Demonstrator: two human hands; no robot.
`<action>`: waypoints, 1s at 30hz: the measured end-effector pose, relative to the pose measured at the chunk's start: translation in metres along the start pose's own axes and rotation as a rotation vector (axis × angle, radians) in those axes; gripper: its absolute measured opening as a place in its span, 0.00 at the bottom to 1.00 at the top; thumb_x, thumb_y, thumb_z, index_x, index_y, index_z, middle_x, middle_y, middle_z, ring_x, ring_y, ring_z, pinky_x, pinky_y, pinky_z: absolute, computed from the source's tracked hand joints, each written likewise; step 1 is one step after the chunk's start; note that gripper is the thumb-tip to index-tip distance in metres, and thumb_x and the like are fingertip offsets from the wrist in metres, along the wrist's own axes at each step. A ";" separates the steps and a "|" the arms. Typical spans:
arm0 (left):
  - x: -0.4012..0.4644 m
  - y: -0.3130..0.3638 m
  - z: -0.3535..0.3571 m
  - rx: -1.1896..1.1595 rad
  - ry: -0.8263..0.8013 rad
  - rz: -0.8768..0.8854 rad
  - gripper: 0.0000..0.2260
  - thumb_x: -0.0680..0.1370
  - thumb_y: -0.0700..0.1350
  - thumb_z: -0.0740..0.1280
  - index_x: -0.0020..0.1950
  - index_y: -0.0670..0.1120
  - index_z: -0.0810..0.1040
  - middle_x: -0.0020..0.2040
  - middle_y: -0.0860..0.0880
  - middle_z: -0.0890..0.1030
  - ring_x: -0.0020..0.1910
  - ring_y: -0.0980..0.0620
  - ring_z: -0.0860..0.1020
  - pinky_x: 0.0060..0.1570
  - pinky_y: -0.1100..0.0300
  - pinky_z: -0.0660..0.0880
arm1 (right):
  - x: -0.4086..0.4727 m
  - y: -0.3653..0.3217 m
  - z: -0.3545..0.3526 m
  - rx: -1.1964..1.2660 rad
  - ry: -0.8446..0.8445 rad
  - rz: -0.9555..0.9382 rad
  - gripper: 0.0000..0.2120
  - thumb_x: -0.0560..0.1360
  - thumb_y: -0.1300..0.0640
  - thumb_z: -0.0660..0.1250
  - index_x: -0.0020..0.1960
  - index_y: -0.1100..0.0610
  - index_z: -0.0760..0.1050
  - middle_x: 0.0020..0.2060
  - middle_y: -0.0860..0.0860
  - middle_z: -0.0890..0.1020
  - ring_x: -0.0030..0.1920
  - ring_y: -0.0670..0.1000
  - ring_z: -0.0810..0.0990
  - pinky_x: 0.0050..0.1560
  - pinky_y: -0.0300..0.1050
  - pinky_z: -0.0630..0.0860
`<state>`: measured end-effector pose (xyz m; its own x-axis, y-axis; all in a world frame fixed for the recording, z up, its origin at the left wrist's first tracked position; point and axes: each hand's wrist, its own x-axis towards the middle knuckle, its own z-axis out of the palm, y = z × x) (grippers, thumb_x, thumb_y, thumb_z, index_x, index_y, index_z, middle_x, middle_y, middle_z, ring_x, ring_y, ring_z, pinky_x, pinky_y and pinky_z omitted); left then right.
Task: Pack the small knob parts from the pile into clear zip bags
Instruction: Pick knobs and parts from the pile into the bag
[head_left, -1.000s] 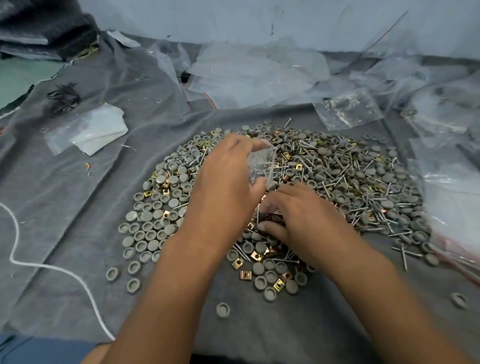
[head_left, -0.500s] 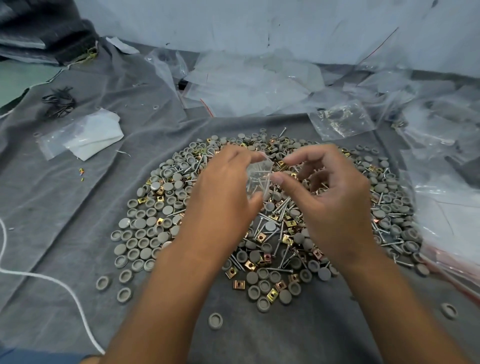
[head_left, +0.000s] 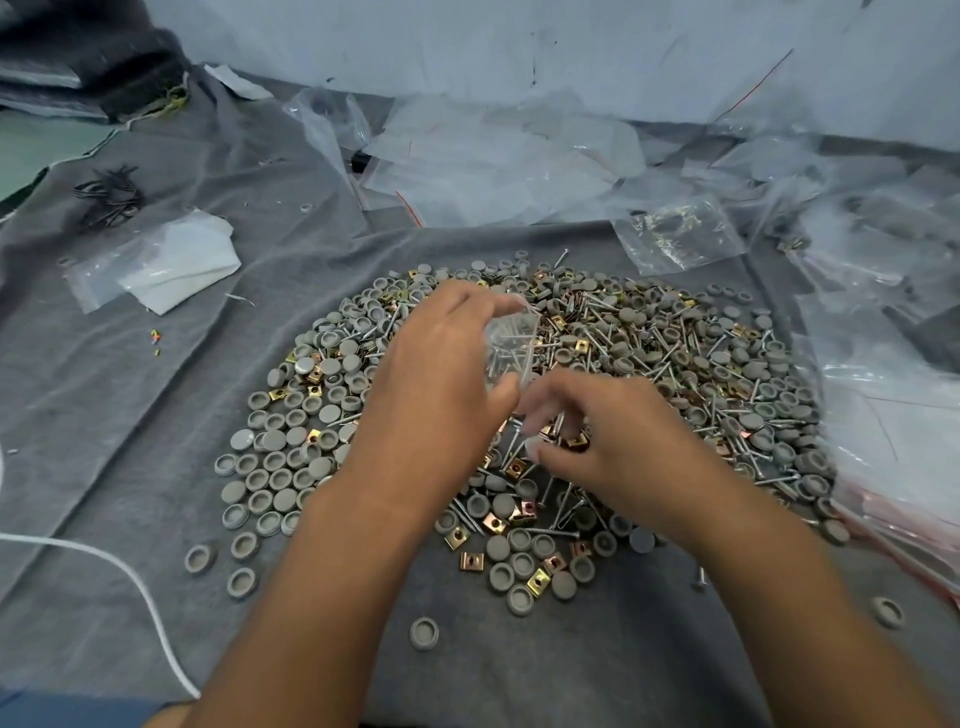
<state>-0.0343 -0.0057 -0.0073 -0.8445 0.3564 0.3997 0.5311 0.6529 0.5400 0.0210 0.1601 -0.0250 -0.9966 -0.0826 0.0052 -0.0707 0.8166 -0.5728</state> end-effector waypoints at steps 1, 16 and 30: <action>0.000 -0.001 0.001 0.003 0.004 0.002 0.24 0.72 0.45 0.76 0.67 0.54 0.76 0.57 0.60 0.73 0.49 0.60 0.72 0.57 0.59 0.74 | 0.000 -0.002 0.004 -0.049 -0.068 0.015 0.14 0.74 0.49 0.75 0.53 0.36 0.73 0.45 0.32 0.80 0.45 0.37 0.77 0.47 0.41 0.77; 0.000 -0.002 -0.001 0.024 0.016 -0.010 0.24 0.73 0.44 0.75 0.68 0.53 0.76 0.56 0.61 0.71 0.49 0.61 0.70 0.57 0.65 0.68 | 0.001 -0.011 0.020 -0.212 -0.009 0.053 0.16 0.73 0.45 0.75 0.53 0.38 0.69 0.40 0.36 0.78 0.42 0.36 0.76 0.41 0.40 0.75; 0.002 -0.006 -0.003 0.019 0.034 -0.018 0.24 0.73 0.45 0.76 0.68 0.53 0.76 0.57 0.61 0.71 0.50 0.61 0.70 0.58 0.67 0.66 | 0.006 -0.013 0.032 -0.044 -0.011 0.017 0.02 0.77 0.52 0.74 0.46 0.47 0.81 0.43 0.41 0.78 0.41 0.41 0.78 0.46 0.43 0.80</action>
<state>-0.0390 -0.0107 -0.0076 -0.8512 0.3217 0.4147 0.5138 0.6719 0.5334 0.0173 0.1308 -0.0435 -0.9971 -0.0748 -0.0135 -0.0559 0.8422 -0.5363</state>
